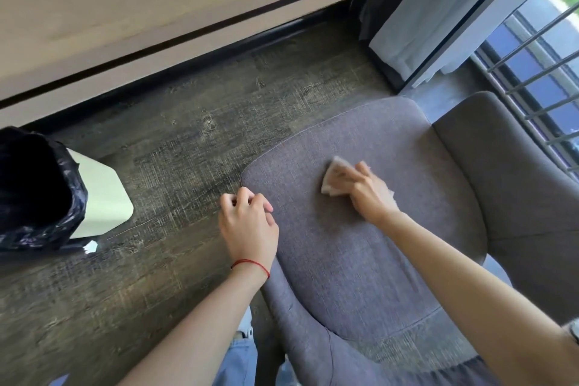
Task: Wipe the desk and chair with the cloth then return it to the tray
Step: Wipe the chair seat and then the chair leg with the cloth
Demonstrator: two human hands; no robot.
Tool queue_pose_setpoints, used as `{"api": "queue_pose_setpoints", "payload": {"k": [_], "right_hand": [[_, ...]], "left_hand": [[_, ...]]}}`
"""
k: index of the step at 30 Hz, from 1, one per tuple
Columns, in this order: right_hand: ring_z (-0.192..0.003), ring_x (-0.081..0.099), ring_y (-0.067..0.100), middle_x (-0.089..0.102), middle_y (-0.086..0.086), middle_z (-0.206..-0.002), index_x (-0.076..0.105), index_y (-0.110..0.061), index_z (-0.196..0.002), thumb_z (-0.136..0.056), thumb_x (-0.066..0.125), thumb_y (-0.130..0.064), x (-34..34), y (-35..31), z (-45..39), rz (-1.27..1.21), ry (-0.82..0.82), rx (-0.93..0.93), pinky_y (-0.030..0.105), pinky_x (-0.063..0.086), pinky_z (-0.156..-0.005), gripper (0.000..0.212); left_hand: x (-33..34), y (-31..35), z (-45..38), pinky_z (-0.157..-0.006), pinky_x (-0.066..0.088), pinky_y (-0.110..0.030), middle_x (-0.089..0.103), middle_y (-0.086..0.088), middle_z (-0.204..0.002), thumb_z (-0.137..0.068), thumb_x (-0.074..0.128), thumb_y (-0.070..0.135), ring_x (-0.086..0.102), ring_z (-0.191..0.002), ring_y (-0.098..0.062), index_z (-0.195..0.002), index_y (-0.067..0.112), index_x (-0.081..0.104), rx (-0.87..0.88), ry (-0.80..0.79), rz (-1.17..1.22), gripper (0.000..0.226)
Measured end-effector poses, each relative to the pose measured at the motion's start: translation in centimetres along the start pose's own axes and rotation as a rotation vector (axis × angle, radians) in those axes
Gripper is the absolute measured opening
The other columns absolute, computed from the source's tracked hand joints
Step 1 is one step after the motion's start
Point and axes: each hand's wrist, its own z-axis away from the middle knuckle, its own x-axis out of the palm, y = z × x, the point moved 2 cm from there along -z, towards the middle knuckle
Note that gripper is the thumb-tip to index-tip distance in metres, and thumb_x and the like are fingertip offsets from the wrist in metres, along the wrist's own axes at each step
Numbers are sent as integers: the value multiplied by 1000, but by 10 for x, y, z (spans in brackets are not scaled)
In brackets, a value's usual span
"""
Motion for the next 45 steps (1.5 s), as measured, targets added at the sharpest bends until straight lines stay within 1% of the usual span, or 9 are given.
{"api": "queue_pose_setpoints", "payload": {"k": [5, 12, 17, 21, 28, 33, 37, 41, 45], "right_hand": [[-106, 48, 28, 62, -2, -123, 73, -20, -104, -84, 54, -1, 6, 13, 18, -139, 97, 121, 43, 55, -71, 33], [-109, 46, 38, 57, 14, -128, 66, -3, -110, -81, 46, 10, 7, 21, 7, -336, 356, 577, 43, 45, -82, 38], [-106, 51, 37, 63, 11, -120, 68, -4, -105, -80, 53, 7, 14, 6, 30, -313, 325, 360, 42, 47, -79, 31], [-104, 48, 38, 60, 12, -126, 67, -6, -110, -82, 47, 10, -8, 38, 10, -374, 443, 513, 38, 40, -85, 38], [-106, 55, 33, 61, 7, -120, 70, -12, -103, -80, 57, 3, 13, -4, 43, -327, 164, 231, 44, 50, -85, 31], [-106, 50, 40, 57, 16, -126, 67, -4, -110, -82, 52, 9, 17, 10, 53, -380, 354, 538, 40, 42, -89, 35], [-102, 52, 37, 59, 13, -122, 69, -6, -108, -85, 54, 4, 23, -27, 43, -349, 250, 194, 45, 47, -84, 29], [-105, 52, 38, 61, 12, -123, 70, -8, -107, -82, 53, 6, 18, -20, 28, -490, 425, 565, 35, 39, -88, 33], [-104, 51, 37, 60, 12, -123, 70, -9, -108, -82, 54, 5, 23, -37, 20, -412, 352, 295, 40, 43, -86, 33]], "left_hand": [[-1, 1, 1, -72, 49, -40, 62, -2, -87, -68, 59, 4, 50, -91, -29, -67, 22, 65, -18, 20, 8, 19], [2, 1, -1, -64, 49, -37, 61, 0, -82, -65, 63, 3, 51, -86, -28, -61, 23, 64, -14, 65, 2, 21], [1, -1, 1, -61, 47, -37, 62, -2, -80, -63, 64, 1, 52, -85, -31, -57, 22, 62, -24, 66, 19, 22], [3, 1, 1, -58, 46, -35, 61, -1, -79, -63, 64, 1, 52, -85, -30, -56, 22, 61, -16, 81, 12, 23], [1, 2, 2, -60, 46, -36, 61, -1, -80, -64, 65, 1, 52, -85, -30, -57, 22, 63, -23, 65, -2, 22], [3, 2, 0, -60, 48, -39, 62, -3, -78, -62, 62, -1, 53, -83, -33, -56, 20, 62, -16, 80, 7, 22], [2, 0, 2, -62, 48, -39, 62, -3, -78, -63, 62, 0, 52, -84, -33, -56, 20, 63, -12, 69, 20, 22], [3, 1, 0, -62, 47, -39, 62, -3, -78, -63, 62, 1, 53, -83, -33, -56, 21, 62, -10, 80, 17, 22], [3, 1, 1, -63, 48, -40, 62, -3, -78, -64, 61, 1, 52, -84, -32, -57, 21, 62, -24, 74, 31, 21]]}}
